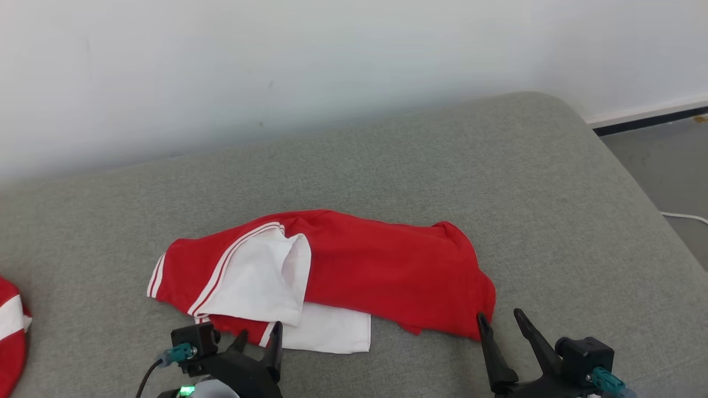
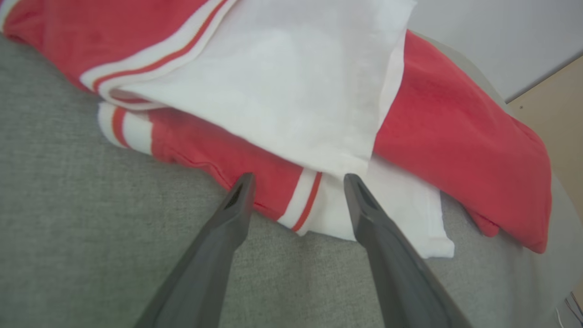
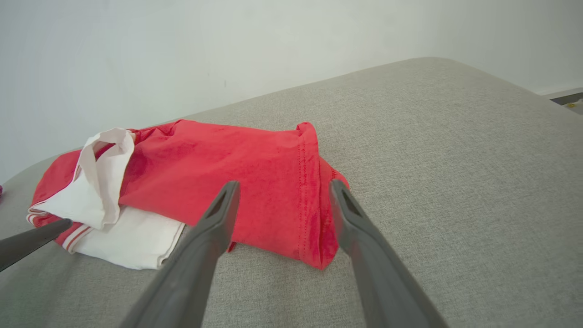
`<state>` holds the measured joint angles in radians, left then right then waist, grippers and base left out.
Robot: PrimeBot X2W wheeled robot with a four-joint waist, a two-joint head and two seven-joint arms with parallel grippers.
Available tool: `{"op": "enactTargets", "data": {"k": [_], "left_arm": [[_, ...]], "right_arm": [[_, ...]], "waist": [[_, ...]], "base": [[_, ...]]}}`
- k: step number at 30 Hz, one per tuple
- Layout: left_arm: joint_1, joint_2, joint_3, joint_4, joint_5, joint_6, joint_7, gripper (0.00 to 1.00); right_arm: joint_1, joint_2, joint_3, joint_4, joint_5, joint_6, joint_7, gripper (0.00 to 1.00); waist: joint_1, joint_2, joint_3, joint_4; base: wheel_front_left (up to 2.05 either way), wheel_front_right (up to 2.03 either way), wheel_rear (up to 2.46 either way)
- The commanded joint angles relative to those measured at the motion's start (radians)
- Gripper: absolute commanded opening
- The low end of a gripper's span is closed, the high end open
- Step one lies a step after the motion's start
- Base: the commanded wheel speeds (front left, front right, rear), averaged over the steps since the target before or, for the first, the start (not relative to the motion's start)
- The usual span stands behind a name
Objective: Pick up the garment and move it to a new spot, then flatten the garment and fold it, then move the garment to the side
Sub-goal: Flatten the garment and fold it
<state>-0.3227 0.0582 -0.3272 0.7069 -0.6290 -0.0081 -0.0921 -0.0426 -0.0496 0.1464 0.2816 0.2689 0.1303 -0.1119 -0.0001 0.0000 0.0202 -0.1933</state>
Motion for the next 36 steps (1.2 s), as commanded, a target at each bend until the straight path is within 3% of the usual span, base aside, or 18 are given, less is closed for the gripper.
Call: {"op": "enactTargets", "data": {"k": [1,13,14,15,16,22,28,36], "left_arm": [[-0.014,0.0,0.004,0.004,-0.012,0.002,-0.002,1.0],[-0.093,0.007,0.012,0.077,-0.022,0.02,-0.006,1.0],[-0.098,0.009,0.01,0.076,-0.018,0.017,-0.014,0.7],[-0.1,0.011,0.008,0.074,-0.014,0.011,-0.023,0.04],[-0.099,0.011,0.006,0.074,-0.014,0.008,-0.028,0.0],[-0.039,0.026,0.0,0.032,-0.004,-0.006,-0.091,0.0],[0.067,0.066,0.021,-0.062,-0.015,0.02,-0.121,0.0],[0.285,0.178,0.084,-0.299,-0.029,0.12,-0.072,0.0]], "right_arm": [[-0.008,-0.001,0.0,0.001,0.009,0.001,-0.004,1.0],[-0.015,-0.001,0.001,0.009,0.013,0.001,-0.017,1.0],[-0.014,-0.001,0.001,0.01,0.013,0.001,-0.018,1.0],[-0.014,-0.001,0.0,0.011,0.011,0.001,-0.019,1.0],[-0.013,-0.001,-0.001,0.013,0.01,0.001,-0.02,1.0],[0.002,-0.001,-0.004,0.019,0.008,0.001,-0.018,1.0],[0.015,-0.001,-0.015,0.017,0.0,0.001,-0.015,1.0],[0.032,-0.001,-0.014,0.01,0.005,0.001,-0.006,1.0]], "waist": [[0.0001,0.0,0.009,-0.013],[0.0001,0.0,0.031,-0.041],[0.0001,0.0,0.031,-0.041],[0.0001,0.0,0.029,-0.041],[0.0001,0.0,0.027,-0.04],[0.0001,0.0,0.006,-0.02],[0.0001,0.0,-0.015,0.017],[0.0001,0.0,-0.035,0.092]], "base": [[0.0,0.0,0.0],[0.0,0.0,0.0],[0.0,0.0,0.0],[0.0,0.0,0.0],[0.0,0.0,0.0],[0.0,0.0,0.0],[0.0,0.0,0.0],[0.0,0.0,0.0]]}}
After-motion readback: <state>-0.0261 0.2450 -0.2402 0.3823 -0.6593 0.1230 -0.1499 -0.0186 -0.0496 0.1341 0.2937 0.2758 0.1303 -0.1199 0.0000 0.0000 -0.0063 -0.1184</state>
